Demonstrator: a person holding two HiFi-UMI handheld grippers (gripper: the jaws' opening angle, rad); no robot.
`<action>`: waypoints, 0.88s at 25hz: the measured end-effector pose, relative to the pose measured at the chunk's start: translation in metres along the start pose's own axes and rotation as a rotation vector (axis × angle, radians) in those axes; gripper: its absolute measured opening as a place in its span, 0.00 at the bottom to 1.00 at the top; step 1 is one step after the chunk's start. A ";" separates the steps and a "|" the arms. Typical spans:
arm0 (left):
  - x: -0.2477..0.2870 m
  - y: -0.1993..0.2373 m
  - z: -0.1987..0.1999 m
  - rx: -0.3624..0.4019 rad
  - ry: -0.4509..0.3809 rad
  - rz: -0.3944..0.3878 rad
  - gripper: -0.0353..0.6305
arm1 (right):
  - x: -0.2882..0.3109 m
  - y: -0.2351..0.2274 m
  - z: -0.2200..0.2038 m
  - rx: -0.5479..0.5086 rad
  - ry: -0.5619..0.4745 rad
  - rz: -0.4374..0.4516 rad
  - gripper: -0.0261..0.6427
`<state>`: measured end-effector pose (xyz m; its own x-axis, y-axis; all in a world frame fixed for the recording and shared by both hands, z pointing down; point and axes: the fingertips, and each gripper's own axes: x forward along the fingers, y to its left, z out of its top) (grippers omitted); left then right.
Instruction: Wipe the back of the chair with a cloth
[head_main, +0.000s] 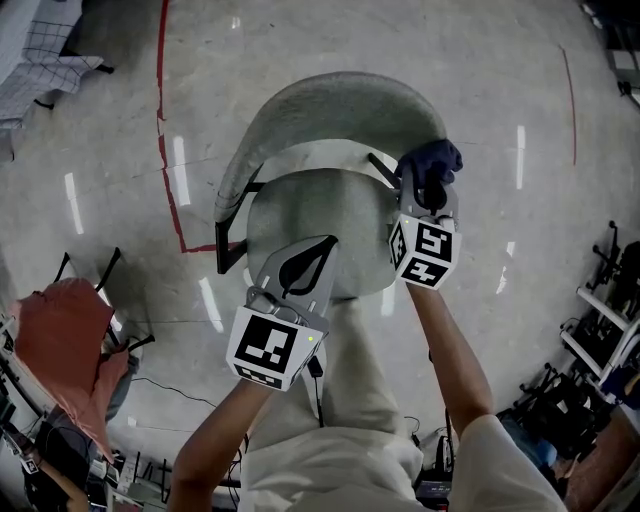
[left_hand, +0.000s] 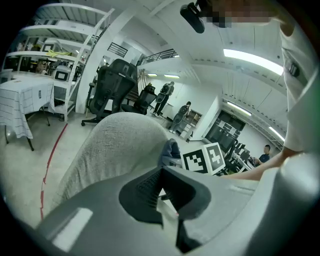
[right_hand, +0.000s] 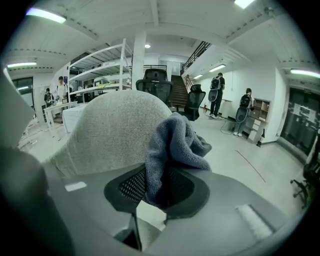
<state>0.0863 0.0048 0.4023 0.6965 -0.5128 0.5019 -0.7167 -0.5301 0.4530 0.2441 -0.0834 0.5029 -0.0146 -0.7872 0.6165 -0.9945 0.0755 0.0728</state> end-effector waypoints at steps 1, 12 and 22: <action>0.001 0.000 0.001 -0.001 -0.001 0.001 0.05 | 0.001 0.001 0.000 -0.005 -0.001 0.002 0.20; -0.012 0.017 0.007 -0.016 -0.019 0.036 0.05 | 0.014 0.021 0.005 -0.049 0.004 0.041 0.20; -0.024 0.021 0.007 -0.029 -0.040 0.052 0.05 | 0.028 0.051 0.018 -0.124 -0.022 0.108 0.20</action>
<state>0.0547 0.0010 0.3943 0.6587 -0.5658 0.4960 -0.7523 -0.4822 0.4489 0.1911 -0.1126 0.5095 -0.1247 -0.7833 0.6090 -0.9666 0.2344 0.1035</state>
